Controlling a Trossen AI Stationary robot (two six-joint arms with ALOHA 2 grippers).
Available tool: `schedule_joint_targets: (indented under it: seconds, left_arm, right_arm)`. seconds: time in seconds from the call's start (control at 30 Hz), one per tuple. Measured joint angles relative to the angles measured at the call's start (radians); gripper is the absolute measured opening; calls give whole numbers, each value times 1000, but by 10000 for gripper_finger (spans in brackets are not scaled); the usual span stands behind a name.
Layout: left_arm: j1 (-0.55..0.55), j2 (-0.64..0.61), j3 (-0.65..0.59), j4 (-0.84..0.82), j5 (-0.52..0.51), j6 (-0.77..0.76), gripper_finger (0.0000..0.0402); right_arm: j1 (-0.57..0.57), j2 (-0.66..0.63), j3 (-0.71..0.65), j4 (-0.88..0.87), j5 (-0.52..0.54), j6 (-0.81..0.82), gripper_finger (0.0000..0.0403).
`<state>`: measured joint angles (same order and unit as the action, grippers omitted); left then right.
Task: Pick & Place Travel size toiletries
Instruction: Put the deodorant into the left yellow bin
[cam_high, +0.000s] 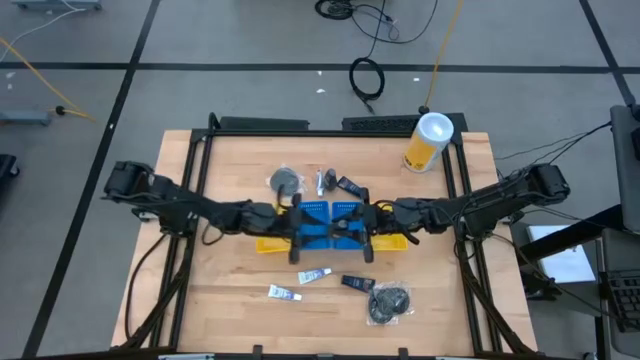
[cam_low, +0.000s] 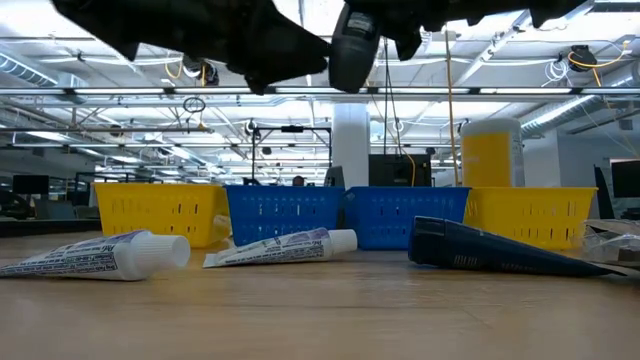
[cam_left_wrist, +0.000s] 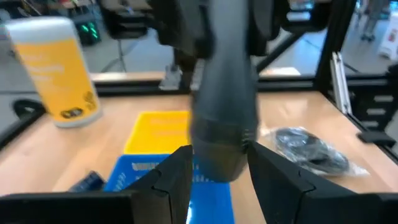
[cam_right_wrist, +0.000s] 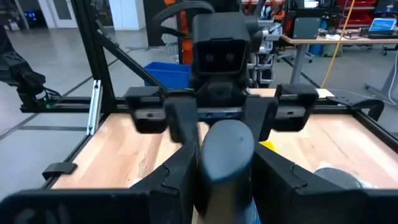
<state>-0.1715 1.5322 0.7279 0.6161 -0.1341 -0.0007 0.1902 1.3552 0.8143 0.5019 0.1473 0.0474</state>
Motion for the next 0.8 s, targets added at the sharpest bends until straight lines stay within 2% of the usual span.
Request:
schedule_joint_targets:
  seconds: [0.17,0.8]
  left_arm:
    - [2,23,51,-52,59,-5,157]
    - [-4,23,51,-37,36,-33,158]
  right_arm:
    - [1,0,0,-24,-2,1,108]
    - [1,0,42,-14,8,-52,106]
